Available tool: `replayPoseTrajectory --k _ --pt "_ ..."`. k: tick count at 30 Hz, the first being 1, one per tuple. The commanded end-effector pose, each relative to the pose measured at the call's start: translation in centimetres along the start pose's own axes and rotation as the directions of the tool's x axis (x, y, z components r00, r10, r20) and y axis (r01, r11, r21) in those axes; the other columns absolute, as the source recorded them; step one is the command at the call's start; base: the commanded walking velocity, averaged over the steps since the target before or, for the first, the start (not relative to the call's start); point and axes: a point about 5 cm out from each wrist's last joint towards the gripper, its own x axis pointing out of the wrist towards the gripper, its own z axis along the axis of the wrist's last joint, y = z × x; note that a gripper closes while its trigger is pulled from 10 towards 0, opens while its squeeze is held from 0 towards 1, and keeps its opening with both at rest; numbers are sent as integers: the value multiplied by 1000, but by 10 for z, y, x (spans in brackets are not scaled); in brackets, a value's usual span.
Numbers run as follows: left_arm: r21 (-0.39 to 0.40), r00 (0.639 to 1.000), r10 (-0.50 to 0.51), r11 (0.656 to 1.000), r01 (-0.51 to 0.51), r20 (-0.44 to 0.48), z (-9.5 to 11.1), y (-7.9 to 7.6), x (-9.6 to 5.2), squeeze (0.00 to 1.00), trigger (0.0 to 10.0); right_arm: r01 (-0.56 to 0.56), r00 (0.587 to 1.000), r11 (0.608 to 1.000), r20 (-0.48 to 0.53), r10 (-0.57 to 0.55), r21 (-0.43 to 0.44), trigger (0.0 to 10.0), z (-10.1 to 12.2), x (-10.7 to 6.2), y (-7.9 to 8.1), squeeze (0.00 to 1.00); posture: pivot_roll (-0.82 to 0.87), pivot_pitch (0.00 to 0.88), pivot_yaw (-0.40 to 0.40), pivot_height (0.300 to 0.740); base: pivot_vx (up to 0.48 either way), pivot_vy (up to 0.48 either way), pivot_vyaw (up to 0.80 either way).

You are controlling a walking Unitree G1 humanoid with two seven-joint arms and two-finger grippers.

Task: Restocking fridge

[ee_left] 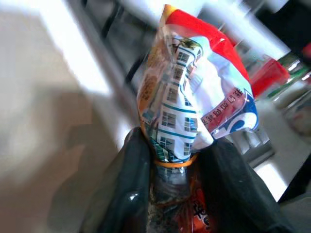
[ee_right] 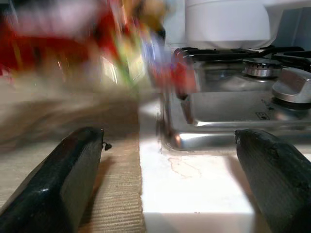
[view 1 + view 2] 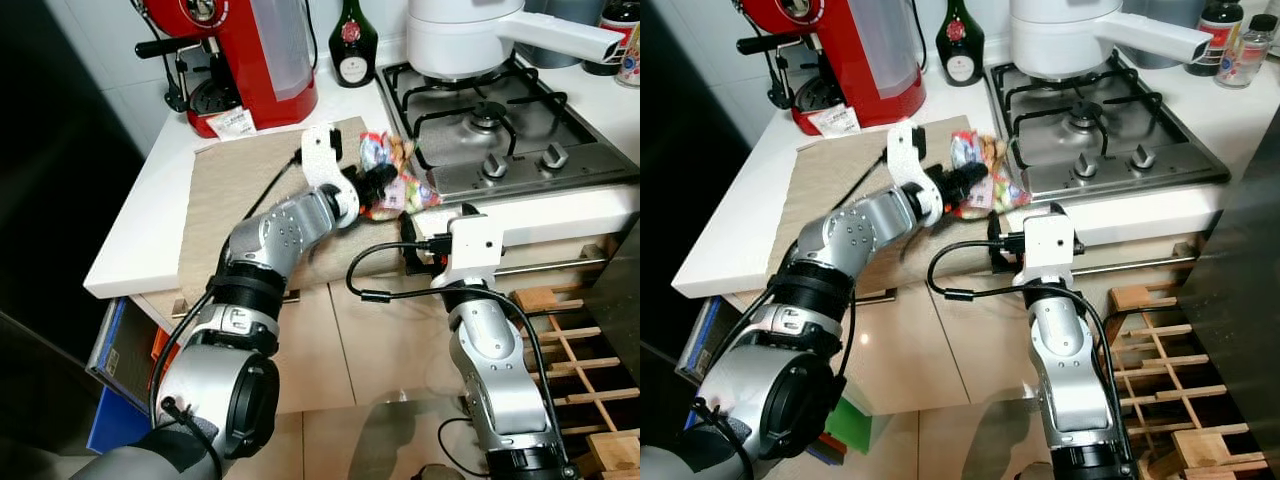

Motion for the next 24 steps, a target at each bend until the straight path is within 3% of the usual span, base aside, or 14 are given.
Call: replayPoseTrajectory --k 1,3,4,5,10,11,13,14,16,17,20,21,24 --pt "87 994 -30 996 20 108 27 -2 -11 0 0 -18 1000 1000 1 18 9 10000 1 2 4 0 -168 0 177 740 0 0 0" --pt "120 989 -45 992 28 142 35 -4 -15 0 0 -19 1000 1000 0 19 8 10000 1 2 3 0 -165 0 176 740 0 0 0" --pt "188 970 -86 981 43 227 51 -9 -30 0 0 -20 1000 1000 -1 20 6 10000 0 1 2 0 -161 0 172 740 0 0 0" --pt "219 962 -100 975 43 256 57 -10 -37 0 0 -20 1000 1000 -2 20 5 10000 -1 1 2 0 -155 0 168 740 0 0 0" --pt "298 943 -117 954 20 312 66 -10 -54 0 0 -19 1000 1000 -5 19 3 10000 -2 1 0 0 -145 0 161 740 0 0 0" --pt "335 932 -100 942 -24 349 70 -5 -66 0 0 -21 1000 1000 -7 21 2 10000 -3 2 -1 0 -136 0 154 740 0 0 0" --pt "337 928 -74 940 -58 365 69 -1 -71 0 0 -25 1000 1000 -8 25 0 10000 -3 2 -1 0 -130 0 150 740 0 0 0" --pt "372 926 -45 922 -106 375 66 3 -76 0 3176 -29 1000 1000 -5 29 -2 10000 -3 3 0 0 -126 0 146 740 0 0 0" --pt "420 922 -18 894 -158 386 62 6 -82 0 3176 -32 999 999 -2 32 -4 10000 -3 4 0 0 -125 0 144 740 0 0 0" --pt "450 919 -7 874 -186 394 58 7 -86 0 10000 -21 1000 1000 8 21 -7 10000 -1 5 -2 0 -121 0 137 740 0 0 0" --pt "470 913 15 853 -224 408 52 9 -91 0 10000 10 999 1000 30 -10 -12 10000 2 6 -7 0 -116 0 130 740 0 0 0" --pt "504 904 24 823 -261 428 46 8 -96 0 10000 93 992 996 90 -91 -13 10000 11 7 -19 0 -112 0 123 740 0 0 0" --pt "542 890 21 787 -296 455 41 8 -97 0 10000 158 979 987 133 -156 -8 10000 20 7 -31 0 -112 0 116 740 0 0 0"
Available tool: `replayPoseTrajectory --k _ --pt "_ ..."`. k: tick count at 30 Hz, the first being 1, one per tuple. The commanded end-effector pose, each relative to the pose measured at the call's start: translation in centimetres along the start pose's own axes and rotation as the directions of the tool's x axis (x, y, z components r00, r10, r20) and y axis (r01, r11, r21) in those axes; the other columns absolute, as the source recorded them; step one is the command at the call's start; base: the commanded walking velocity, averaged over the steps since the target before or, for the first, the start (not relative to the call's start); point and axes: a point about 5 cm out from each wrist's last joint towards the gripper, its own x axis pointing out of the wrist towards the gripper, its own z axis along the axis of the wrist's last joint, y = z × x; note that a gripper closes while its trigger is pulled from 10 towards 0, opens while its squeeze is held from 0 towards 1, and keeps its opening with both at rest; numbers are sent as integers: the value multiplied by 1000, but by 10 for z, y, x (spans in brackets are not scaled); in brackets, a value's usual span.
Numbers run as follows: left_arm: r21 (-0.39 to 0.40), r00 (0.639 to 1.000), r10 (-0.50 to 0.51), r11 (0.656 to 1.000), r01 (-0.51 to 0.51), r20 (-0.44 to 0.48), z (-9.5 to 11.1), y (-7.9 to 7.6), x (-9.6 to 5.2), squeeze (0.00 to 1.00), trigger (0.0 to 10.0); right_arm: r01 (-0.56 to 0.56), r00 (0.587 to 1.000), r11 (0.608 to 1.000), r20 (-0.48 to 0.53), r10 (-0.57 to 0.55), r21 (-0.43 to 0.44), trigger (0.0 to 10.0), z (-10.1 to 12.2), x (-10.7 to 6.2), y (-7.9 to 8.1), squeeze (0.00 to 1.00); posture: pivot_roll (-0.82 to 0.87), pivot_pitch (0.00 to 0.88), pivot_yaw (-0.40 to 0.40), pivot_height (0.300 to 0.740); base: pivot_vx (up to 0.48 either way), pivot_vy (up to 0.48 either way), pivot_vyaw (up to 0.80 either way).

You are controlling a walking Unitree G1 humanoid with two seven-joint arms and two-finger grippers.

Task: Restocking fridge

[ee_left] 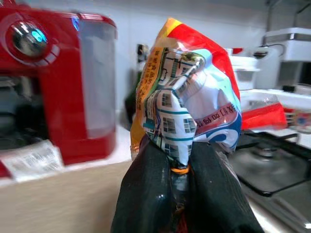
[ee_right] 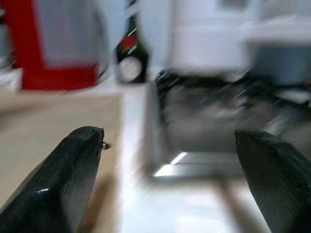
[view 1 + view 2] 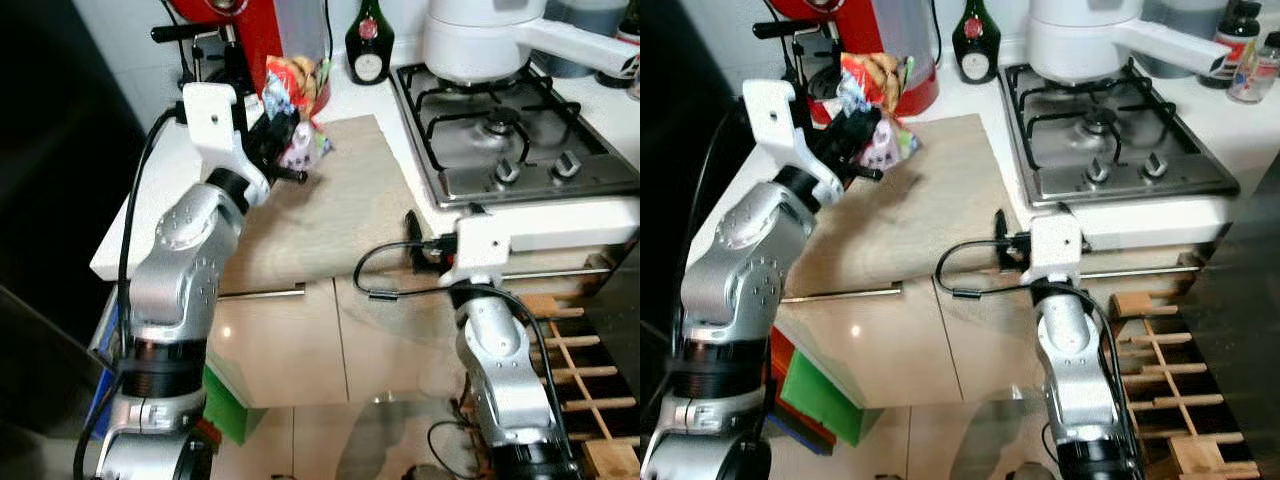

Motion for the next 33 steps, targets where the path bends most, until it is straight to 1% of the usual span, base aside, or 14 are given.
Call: replayPoseTrajectory --k 1,2,6,9,11,13,19,25,33 --pt "52 998 7 999 -11 67 12 0 -1 0 10000 28 998 1000 48 -28 7 10000 10 2 -4 0 -112 0 116 740 0 0 0" --pt "54 998 21 998 -25 63 8 0 -1 0 10000 33 998 999 48 -33 5 10000 10 3 -6 0 -115 0 114 740 0 0 0" --pt "67 997 51 996 -54 51 1 5 -4 0 10000 14 999 1000 40 -14 0 10000 8 4 -3 0 -121 0 111 740 0 0 0" --pt "66 997 58 996 -60 42 -3 4 -4 0 10000 -3 999 1000 40 4 -6 10000 9 5 -2 0 -124 0 106 740 0 0 0" --pt "71 997 62 995 -65 39 -7 3 -5 0 10000 -20 999 1000 39 20 -15 10000 9 6 -1 0 -129 0 97 740 -296 0 0" --pt "58 997 75 995 -76 28 -14 0 -5 0 10000 -45 998 999 34 46 -31 10000 9 8 -2 0 -135 0 86 740 -338 0 0" --pt "54 997 74 996 -76 31 -17 -4 -5 0 10000 -67 997 997 32 68 -47 10000 11 9 -3 0 -141 0 62 740 -351 0 0" --pt "75 998 58 995 -60 32 -18 -8 -3 0 10000 -75 997 996 27 77 -48 10000 11 10 -2 0 -139 0 60 740 -355 0 0" --pt "74 999 44 996 -46 29 -19 -10 -3 0 10000 -80 997 996 15 81 -42 10000 8 8 -1 0 -138 0 60 740 -354 0 0"
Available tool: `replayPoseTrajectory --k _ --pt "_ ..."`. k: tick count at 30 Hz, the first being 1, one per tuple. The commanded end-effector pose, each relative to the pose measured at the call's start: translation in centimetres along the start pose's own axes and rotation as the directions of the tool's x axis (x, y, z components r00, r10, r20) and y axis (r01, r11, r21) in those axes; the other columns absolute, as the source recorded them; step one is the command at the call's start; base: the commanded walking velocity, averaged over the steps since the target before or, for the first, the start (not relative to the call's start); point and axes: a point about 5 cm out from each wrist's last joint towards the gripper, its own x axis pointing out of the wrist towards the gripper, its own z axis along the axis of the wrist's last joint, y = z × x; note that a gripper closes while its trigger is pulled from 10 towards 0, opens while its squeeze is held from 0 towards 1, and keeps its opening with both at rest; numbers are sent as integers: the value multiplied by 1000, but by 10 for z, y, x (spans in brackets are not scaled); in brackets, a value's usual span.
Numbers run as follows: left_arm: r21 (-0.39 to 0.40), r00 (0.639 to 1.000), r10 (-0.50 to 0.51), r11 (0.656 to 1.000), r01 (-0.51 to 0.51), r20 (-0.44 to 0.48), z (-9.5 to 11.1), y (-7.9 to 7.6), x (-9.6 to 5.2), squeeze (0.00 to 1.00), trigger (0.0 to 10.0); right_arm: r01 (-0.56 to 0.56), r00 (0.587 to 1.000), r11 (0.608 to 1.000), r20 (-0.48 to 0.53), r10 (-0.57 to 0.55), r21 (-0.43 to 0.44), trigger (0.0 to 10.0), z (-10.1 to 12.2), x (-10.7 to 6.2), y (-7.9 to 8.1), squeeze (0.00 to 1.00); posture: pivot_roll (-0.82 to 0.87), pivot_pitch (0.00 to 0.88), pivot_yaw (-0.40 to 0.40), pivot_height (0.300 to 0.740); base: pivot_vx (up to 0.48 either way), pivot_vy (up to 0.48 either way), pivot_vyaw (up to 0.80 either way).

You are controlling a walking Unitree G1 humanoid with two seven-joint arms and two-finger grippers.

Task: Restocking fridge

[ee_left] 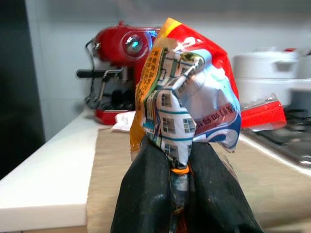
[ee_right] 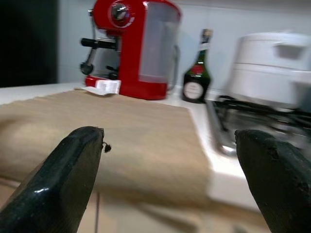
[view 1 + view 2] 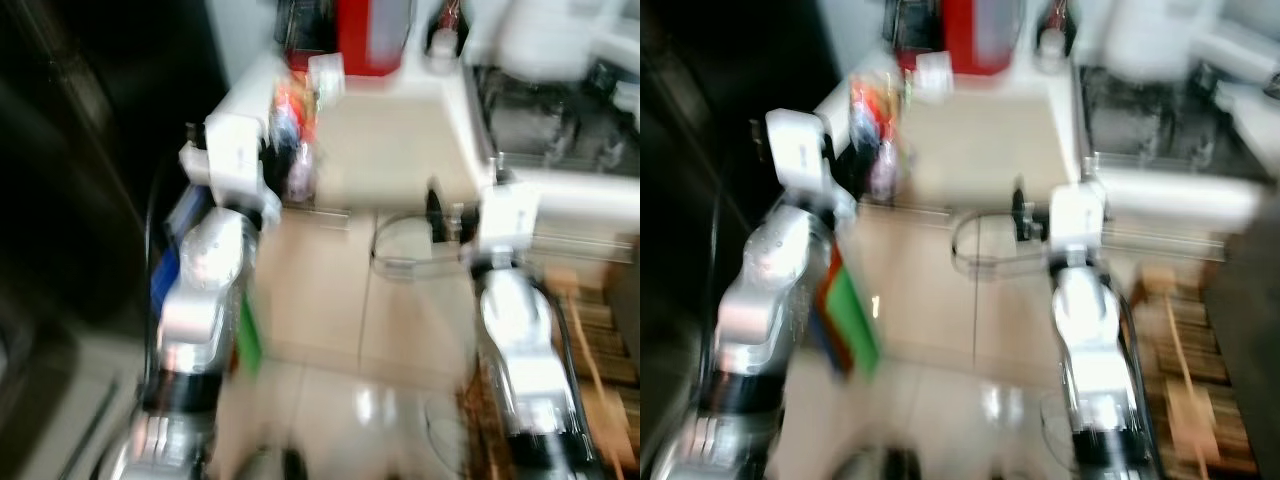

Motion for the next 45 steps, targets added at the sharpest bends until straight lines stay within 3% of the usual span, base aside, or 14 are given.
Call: replayPoseTrajectory --k 1,16,22,37,45 --pt "19 999 -23 1000 22 43 10 -3 4 0 10000 -1 1000 1000 6 1 6 10000 3 1 0 0 -139 0 58 740 -352 0 0" --pt "10 999 -34 999 34 28 7 -3 3 0 10000 4 1000 1000 -9 -4 5 10000 -1 0 -1 0 -139 0 64 740 -354 0 0" --pt "-6 999 -47 999 47 17 2 -4 -2 0 10000 6 1000 1000 -15 -6 4 10000 -2 -2 -1 0 -139 0 66 740 0 0 0" --pt "-1 996 -93 996 93 16 -1 -11 -5 0 10000 16 999 1000 -28 -16 -2 10000 -6 -4 -4 0 -153 0 79 740 0 -450 0" --pt "-32 988 -150 988 152 34 0 -25 -8 0 10000 20 999 1000 -26 -20 -8 10000 -5 -3 -6 0 -163 0 83 740 0 -455 0"
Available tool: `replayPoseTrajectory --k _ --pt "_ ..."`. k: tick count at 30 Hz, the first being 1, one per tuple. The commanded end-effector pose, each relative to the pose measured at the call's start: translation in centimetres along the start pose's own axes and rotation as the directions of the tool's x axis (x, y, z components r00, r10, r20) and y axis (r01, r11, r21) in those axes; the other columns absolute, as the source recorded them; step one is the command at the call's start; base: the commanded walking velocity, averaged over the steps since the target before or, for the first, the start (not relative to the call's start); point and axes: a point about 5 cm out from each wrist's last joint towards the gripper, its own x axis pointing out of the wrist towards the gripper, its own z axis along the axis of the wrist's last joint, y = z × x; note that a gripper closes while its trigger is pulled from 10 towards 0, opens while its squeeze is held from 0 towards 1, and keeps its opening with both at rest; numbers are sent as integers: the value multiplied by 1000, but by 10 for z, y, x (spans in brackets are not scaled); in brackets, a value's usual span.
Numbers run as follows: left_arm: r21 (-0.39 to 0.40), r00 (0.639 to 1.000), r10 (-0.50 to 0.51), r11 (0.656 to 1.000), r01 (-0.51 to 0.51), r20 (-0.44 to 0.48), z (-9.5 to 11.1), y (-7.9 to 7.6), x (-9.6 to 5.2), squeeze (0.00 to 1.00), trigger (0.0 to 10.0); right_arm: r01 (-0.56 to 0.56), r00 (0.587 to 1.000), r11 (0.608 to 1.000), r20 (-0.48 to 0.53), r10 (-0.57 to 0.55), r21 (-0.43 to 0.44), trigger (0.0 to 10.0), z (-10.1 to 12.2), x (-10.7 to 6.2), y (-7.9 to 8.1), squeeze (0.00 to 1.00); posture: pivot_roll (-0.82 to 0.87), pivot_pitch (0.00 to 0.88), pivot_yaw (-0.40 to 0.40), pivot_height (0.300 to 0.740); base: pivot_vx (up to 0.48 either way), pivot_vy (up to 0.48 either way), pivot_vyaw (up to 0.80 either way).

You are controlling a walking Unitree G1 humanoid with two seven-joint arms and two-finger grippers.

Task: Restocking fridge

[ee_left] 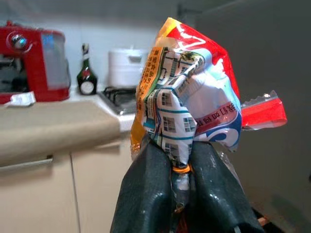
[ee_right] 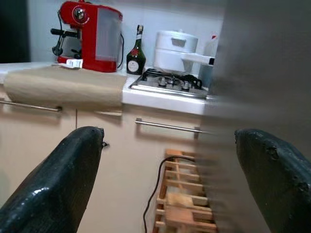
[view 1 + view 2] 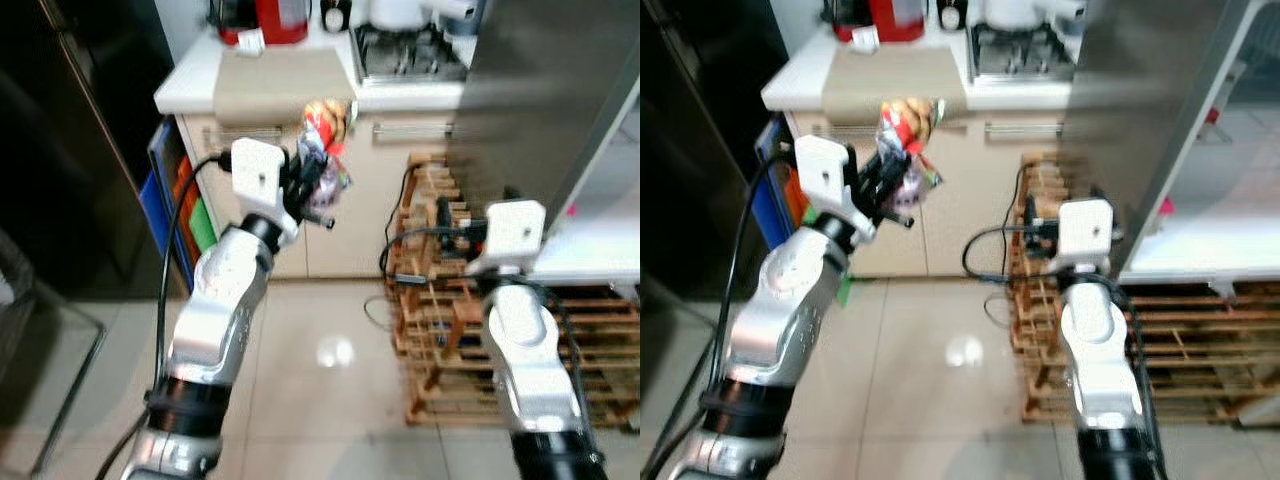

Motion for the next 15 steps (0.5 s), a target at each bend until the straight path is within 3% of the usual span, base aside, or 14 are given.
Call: replayPoseTrajectory --k 1,9,11,15 --pt "6 997 -35 999 35 61 13 -8 3 0 10000 16 1000 1000 6 -16 -13 10000 2 1 -7 0 -163 0 83 740 0 -458 0" --pt "18 998 -18 1000 17 54 13 0 2 0 10000 16 1000 1000 4 -16 -9 10000 0 2 -5 0 -154 0 95 740 0 -55 0" --pt "61 999 -26 998 24 29 9 1 -1 0 10000 20 1000 1000 6 -20 -8 10000 1 1 -5 0 -152 0 97 740 0 0 0" --pt "50 999 -34 998 33 8 4 5 -8 0 10000 26 1000 1000 4 -26 -8 10000 0 0 -7 0 -149 0 98 740 0 0 0"
